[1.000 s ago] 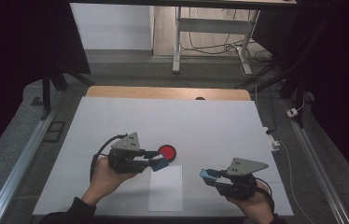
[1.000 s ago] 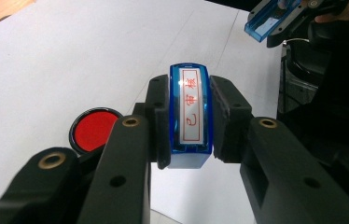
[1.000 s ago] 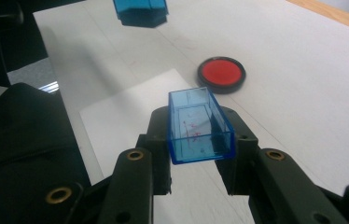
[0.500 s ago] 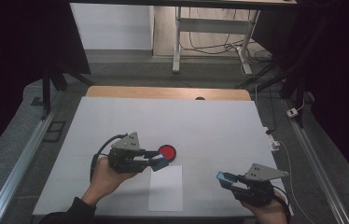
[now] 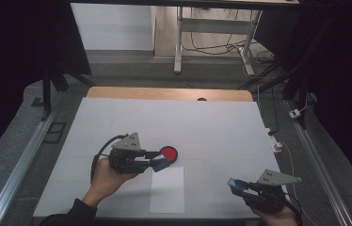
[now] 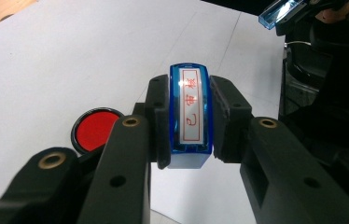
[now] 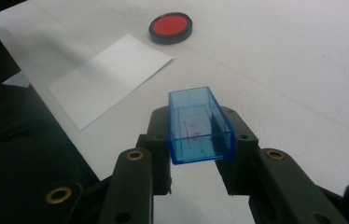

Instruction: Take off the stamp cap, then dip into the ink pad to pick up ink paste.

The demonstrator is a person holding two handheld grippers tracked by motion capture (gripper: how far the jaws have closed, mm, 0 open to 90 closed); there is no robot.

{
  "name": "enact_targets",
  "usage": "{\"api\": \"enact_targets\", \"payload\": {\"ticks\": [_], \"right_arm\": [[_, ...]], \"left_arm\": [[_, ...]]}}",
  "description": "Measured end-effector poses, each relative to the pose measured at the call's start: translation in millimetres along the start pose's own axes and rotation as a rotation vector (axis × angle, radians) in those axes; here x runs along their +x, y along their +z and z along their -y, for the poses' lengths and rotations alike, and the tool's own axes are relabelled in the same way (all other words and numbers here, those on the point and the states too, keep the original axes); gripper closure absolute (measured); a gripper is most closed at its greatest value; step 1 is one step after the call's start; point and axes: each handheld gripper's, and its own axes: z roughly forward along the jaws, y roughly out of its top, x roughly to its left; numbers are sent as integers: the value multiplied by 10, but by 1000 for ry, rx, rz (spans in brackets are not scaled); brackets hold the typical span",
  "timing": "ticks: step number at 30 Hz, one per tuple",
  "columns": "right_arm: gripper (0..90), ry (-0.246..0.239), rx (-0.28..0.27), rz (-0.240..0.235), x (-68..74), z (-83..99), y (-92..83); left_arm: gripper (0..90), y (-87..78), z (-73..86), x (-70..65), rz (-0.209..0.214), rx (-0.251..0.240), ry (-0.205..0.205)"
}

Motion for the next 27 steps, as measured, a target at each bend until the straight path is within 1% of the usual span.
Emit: {"api": "enact_targets", "payload": {"ticks": [4, 6, 7, 9, 16, 20, 22, 25, 27], "right_arm": [[693, 11, 27, -2, -19, 41, 0], [693, 21, 27, -8, -25, 52, 2], [693, 21, 23, -9, -24, 51, 0], [693, 16, 33, -7, -22, 53, 0], [693, 16, 26, -15, -24, 55, -4], [693, 16, 26, -14, -20, 57, -7], [692, 18, 22, -12, -17, 60, -15], [693, 16, 22, -9, -11, 67, -34], [692, 19, 16, -15, -10, 73, -41]], "left_arm": [[704, 2, 1, 1, 1, 1, -1], [703, 4, -1, 1, 1, 2, 0], [703, 5, -2, 2, 2, 1, 0], [704, 7, -7, 2, 2, 4, 0], [703, 22, -21, 30, -7, 14, -9], [704, 26, -37, 59, -10, 11, -16], [704, 33, -48, 70, -15, 17, -13], [704, 54, -57, 90, -24, 24, -19], [704, 73, -60, 112, -30, 32, -23]]}}
